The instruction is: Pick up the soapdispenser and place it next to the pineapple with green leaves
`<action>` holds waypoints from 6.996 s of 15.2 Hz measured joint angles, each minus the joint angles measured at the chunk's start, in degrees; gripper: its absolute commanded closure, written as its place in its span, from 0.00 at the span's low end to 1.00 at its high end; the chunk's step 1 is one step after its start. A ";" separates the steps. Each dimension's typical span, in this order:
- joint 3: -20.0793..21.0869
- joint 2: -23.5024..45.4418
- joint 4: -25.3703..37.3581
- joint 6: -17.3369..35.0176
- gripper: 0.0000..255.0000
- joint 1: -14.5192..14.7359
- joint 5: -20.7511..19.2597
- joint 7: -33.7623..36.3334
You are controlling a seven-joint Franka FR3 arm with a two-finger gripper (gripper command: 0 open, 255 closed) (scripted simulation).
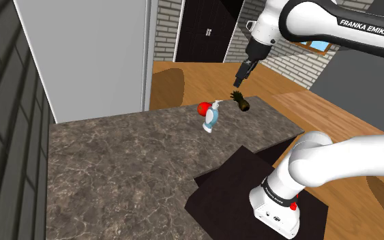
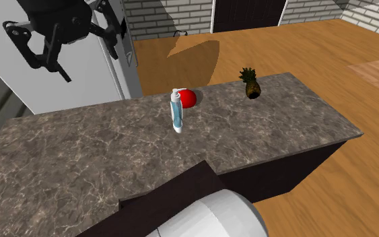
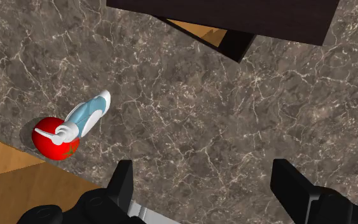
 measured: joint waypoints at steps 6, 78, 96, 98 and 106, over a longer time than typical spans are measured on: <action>-2.44 0.13 -7.20 9.69 0.00 -1.57 -1.75 -0.59; -26.31 52.08 -4.22 75.11 1.00 0.16 41.22 -45.46; -32.81 38.57 -3.35 63.38 1.00 2.21 7.21 -18.47; -32.43 37.53 -2.95 62.08 1.00 1.79 5.75 -17.32; -30.80 33.49 -0.06 55.57 1.00 0.33 1.50 -13.93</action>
